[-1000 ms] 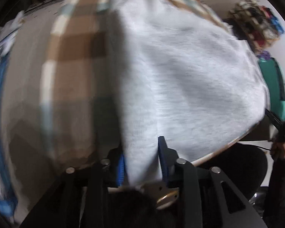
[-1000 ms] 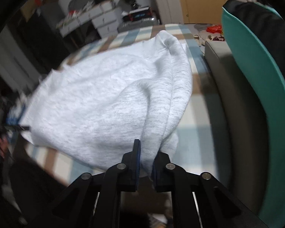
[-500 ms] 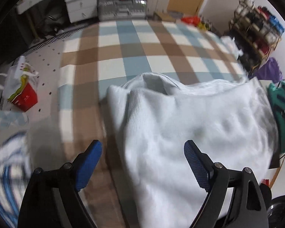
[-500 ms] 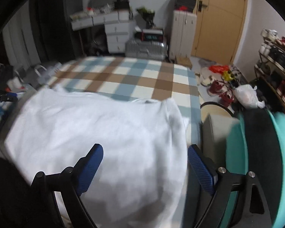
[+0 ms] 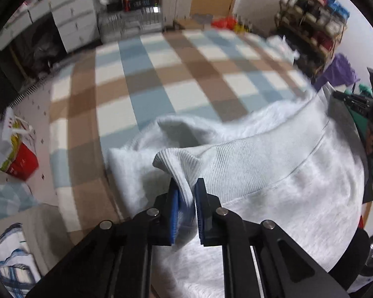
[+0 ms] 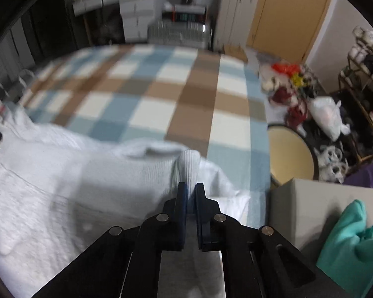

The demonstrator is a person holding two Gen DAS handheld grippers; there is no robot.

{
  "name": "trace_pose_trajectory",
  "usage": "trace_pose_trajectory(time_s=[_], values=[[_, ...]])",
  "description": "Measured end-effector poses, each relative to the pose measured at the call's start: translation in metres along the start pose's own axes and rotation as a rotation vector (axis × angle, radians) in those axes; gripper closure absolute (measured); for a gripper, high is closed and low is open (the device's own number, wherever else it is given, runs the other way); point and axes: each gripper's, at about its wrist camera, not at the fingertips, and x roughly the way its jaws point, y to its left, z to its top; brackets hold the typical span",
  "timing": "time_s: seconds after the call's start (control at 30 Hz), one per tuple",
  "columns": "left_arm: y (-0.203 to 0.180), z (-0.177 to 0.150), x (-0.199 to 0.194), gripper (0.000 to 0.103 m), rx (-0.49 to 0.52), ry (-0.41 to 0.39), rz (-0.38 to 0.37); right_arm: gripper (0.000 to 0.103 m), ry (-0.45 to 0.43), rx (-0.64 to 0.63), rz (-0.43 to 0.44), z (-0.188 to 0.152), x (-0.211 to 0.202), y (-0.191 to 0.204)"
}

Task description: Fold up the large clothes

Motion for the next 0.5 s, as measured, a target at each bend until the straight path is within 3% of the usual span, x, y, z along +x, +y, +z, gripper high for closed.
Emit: trace_pose_trajectory(time_s=[0.1, 0.23, 0.3, 0.33, 0.43, 0.5], values=[[0.004, 0.001, -0.032, 0.096, -0.016, -0.107, 0.022, 0.098, -0.116, 0.025, -0.013, 0.004, -0.031, -0.004], [0.025, 0.012, -0.033, 0.1, -0.112, -0.154, 0.038, 0.099, -0.23, 0.082, -0.067, 0.012, -0.052, -0.016], [0.034, 0.018, -0.017, 0.1, -0.137, -0.142, 0.063, 0.099, -0.216, 0.134, -0.092, 0.019, -0.038, -0.024], [0.041, 0.018, -0.006, 0.1, -0.173, -0.127, 0.04, 0.101, -0.192, 0.148, -0.102, 0.021, -0.028, -0.026], [0.056, 0.014, 0.026, 0.101, -0.26, -0.072, 0.053, 0.103, -0.098, 0.174, -0.212, 0.023, 0.019, -0.032], [0.059, 0.01, 0.025, 0.101, -0.288, -0.078, 0.032, 0.103, -0.003, 0.22, -0.175, 0.02, 0.046, -0.039]])
